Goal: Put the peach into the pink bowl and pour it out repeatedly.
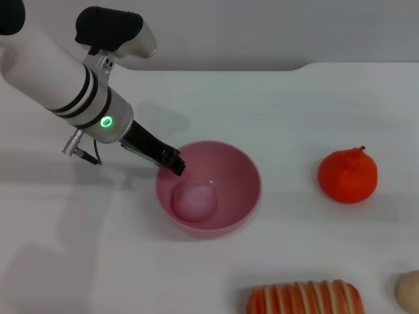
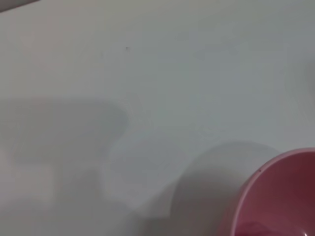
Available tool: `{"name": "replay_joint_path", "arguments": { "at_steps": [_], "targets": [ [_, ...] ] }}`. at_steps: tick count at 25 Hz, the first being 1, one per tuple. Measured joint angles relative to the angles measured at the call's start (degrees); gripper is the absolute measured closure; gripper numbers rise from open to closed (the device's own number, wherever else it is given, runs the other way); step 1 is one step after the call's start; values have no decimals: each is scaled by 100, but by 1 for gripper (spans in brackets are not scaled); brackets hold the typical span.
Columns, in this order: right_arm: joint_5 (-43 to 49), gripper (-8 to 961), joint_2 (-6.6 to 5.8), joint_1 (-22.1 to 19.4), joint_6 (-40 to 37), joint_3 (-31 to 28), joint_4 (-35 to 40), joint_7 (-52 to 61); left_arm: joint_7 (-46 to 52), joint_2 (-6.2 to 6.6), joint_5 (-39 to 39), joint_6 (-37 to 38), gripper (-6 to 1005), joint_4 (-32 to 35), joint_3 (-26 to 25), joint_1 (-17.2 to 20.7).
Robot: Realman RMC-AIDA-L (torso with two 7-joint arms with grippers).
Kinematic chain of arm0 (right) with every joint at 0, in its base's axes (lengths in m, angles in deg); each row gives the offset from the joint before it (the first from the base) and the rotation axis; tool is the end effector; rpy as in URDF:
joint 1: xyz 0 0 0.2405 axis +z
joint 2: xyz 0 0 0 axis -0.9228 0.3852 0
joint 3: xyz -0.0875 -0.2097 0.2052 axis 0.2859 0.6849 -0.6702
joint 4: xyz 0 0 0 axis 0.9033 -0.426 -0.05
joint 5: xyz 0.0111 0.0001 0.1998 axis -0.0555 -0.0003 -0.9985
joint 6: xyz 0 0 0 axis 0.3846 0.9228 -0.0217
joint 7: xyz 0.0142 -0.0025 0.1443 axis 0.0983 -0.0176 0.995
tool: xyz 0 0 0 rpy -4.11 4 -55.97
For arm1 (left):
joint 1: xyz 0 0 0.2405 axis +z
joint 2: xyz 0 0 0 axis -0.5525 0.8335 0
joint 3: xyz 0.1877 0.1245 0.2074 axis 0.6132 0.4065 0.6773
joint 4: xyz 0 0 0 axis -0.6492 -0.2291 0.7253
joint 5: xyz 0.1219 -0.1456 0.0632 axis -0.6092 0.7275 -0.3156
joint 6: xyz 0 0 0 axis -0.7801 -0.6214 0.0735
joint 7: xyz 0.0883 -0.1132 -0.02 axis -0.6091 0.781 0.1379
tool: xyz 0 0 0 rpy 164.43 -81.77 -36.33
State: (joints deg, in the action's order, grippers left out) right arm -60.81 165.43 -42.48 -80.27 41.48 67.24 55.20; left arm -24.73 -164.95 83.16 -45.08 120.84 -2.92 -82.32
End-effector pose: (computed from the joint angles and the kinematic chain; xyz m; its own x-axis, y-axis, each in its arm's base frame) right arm 0.3532 0.3633 0.0951 0.6327 0.4456 -0.6333 -0.7065 -0.0026 -0.7077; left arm -0.2105 0.4302 -0.0669 0.6113 0.7888 -0.0638 0.7047 -0.5793 -0.4097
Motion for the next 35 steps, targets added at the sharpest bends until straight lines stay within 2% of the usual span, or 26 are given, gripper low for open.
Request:
{"name": "replay_joint_path", "arguments": {
  "at_steps": [4,7,9,12,16,17,18,19,20,22,23,24,25,31,35],
  "targets": [
    [0,447,0,-8,0,0,0,0,-12,0,29,-14,610,245,-42,17],
    [0,447,0,-12,1,3,0,0,-88,-6,62,-17,487,660,-281,113],
    [0,447,-3,-18,2,8,-3,4,-143,-10,86,-17,470,808,-390,145],
    [-5,447,-6,-31,4,9,-9,31,-943,-7,1006,104,444,1222,-1100,280],
    [-6,446,1,-34,7,12,-16,44,-2487,-16,2489,543,444,1033,-1875,335],
    [-6,446,5,-34,7,15,-21,44,-2487,-16,2489,543,444,1033,-1875,335],
    [-6,446,9,-32,5,15,-36,45,-3974,-24,3978,1038,445,541,-2141,455],
    [-6,446,11,-26,1,16,-55,45,-4224,-25,4243,1114,445,457,-2169,473],
    [-6,446,19,-20,-10,16,-70,46,-4771,-27,4867,1252,445,218,-2241,518],
    [-6,446,40,-11,-30,18,-90,46,-6355,-49,6668,1395,445,-462,-2374,639],
    [-6,446,49,-11,-35,18,-91,45,-6812,-55,7160,1389,445,-656,-2404,665],
    [-6,446,58,-10,-38,19,-92,40,-7873,-77,8148,1301,445,-1077,-2425,714],
    [-6,446,62,-10,-38,17,-93,32,-8508,-87,8702,1220,445,-1347,-2425,746],
    [-37,446,88,15,-4,-62,-149,6,-11620,-148,11251,785,446,-2720,-2447,952],
    [-47,446,108,42,5,-195,-183,-143,-12847,-149,11947,718,446,-3210,-2516,1166]
  ]
}}
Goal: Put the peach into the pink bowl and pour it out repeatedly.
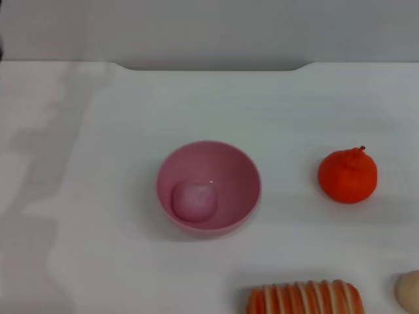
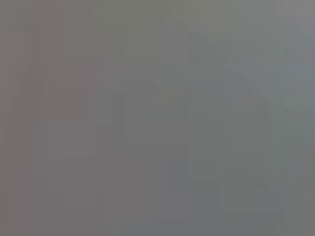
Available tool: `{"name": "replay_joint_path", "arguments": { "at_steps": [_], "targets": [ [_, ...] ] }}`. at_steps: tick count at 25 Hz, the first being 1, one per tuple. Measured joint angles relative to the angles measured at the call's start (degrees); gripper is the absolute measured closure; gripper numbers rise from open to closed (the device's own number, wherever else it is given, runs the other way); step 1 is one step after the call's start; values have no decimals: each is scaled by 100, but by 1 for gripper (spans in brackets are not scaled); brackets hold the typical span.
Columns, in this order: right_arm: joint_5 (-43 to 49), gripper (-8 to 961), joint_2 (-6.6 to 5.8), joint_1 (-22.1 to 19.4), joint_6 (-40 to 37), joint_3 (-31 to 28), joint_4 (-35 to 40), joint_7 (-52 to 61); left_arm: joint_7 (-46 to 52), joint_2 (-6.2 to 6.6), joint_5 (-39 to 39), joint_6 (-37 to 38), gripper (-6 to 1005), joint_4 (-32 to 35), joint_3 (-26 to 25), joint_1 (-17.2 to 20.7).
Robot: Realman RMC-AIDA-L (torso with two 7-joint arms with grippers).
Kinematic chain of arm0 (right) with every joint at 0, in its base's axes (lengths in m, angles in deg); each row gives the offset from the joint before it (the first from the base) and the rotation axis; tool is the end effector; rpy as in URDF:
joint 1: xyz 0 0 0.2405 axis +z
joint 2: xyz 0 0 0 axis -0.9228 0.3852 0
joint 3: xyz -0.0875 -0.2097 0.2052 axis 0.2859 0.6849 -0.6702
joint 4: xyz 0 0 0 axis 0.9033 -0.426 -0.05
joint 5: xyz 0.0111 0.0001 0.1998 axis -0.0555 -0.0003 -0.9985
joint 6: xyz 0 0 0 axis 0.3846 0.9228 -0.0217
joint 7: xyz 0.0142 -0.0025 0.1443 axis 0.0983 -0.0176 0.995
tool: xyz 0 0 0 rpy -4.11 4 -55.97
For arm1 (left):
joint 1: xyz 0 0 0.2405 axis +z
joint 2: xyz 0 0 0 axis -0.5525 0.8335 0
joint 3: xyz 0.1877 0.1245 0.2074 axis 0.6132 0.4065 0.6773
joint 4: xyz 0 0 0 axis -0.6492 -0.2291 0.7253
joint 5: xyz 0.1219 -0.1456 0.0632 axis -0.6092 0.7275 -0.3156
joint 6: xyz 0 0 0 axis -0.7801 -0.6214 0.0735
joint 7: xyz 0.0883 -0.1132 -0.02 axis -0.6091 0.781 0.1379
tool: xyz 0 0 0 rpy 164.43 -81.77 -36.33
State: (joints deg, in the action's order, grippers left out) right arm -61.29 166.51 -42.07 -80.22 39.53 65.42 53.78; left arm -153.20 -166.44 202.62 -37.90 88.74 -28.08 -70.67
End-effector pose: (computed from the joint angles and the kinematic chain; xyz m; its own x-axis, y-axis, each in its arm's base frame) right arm 0.3573 0.3606 0.0860 0.6316 0.4292 -0.6456 -0.7259 0.0351 -0.6869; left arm -0.2878 0.4425 0.0495 0.5582 -0.3200 0.7655 0.7647 -0.1596 -0.6243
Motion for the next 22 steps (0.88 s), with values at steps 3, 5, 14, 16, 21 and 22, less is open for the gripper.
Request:
{"name": "replay_joint_path", "arguments": {
  "at_steps": [3,5,14,16,21,22],
  "targets": [
    [-5,446,16,61,2,-122,-80,-198,-239,0,231,-184,446,-224,-6,175],
    [-6,446,16,119,3,-202,-151,-274,-256,0,286,-345,446,-335,-7,310],
    [-6,447,9,272,22,-404,-285,-310,-238,36,260,-471,447,-440,261,569],
    [-6,447,9,295,50,-412,-286,-311,-238,38,261,-477,447,-441,264,568],
    [-6,447,9,371,150,-435,-327,-314,-190,49,285,-446,448,-443,244,519],
    [-6,447,9,390,152,-437,-343,-314,-155,54,300,-381,448,-432,232,505]
  ]
}}
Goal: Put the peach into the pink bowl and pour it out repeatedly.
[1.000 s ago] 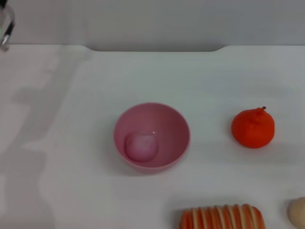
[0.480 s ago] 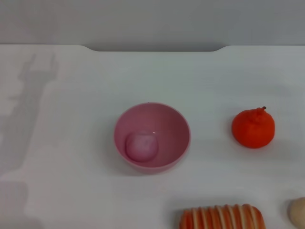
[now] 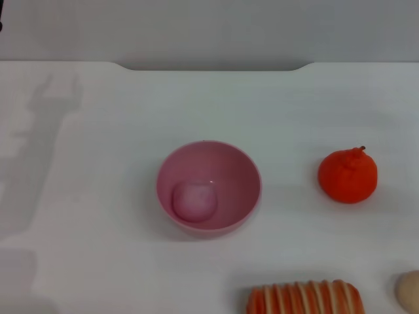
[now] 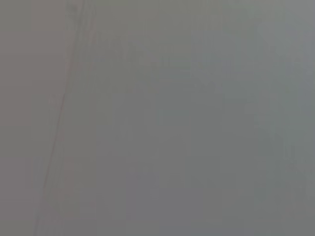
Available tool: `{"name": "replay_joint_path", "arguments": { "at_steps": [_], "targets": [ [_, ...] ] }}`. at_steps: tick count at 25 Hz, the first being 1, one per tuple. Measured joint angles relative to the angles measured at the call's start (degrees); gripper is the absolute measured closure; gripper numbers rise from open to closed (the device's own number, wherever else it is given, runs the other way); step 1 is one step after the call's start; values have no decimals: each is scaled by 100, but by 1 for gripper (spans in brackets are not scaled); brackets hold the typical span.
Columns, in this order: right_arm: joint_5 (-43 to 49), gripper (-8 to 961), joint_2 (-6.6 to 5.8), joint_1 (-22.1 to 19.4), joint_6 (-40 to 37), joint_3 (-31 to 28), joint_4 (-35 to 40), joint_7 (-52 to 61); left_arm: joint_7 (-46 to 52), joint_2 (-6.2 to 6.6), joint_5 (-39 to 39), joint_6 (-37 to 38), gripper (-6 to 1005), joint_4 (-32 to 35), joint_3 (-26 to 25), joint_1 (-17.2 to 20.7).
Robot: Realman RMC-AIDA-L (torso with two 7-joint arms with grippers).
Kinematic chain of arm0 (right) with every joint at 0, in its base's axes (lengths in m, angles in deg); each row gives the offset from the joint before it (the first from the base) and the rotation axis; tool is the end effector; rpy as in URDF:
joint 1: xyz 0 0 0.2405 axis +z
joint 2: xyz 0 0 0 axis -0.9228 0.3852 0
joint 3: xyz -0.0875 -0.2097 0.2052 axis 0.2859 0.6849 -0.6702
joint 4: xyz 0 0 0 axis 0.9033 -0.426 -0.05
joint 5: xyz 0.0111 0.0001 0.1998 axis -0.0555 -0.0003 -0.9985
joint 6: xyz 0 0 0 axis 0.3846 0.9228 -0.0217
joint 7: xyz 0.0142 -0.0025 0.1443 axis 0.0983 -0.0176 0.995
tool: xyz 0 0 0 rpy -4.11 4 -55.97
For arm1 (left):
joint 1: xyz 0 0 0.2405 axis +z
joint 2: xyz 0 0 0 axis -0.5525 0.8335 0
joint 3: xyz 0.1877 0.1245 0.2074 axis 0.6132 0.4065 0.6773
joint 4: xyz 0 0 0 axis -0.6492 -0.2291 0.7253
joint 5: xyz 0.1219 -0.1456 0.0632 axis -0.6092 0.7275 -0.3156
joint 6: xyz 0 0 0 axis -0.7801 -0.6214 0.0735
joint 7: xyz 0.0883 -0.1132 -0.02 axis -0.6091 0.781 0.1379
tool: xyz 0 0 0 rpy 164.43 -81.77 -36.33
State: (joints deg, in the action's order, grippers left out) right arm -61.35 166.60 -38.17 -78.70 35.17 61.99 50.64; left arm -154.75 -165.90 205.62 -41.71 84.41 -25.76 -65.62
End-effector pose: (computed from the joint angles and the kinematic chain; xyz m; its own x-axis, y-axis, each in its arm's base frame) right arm 0.3522 0.3780 0.0821 0.6380 0.4154 -0.6484 -0.7365 0.0835 -0.6713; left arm -0.3312 0.4064 0.0431 0.5819 -0.2709 0.7668 0.7769 -0.0939 -0.6226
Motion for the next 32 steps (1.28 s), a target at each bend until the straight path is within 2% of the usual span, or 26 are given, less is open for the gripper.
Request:
{"name": "replay_joint_path", "arguments": {
  "at_steps": [8,17,32],
  "targets": [
    [0,447,3,51,2,-65,-23,-1,103,14,24,399,452,25,-272,-112],
    [0,447,4,132,11,-316,-22,-1,103,10,15,455,452,9,-275,-143],
    [1,446,-6,213,309,-371,-31,-1,64,1,-4,562,452,-13,-217,-159]
  ]
}}
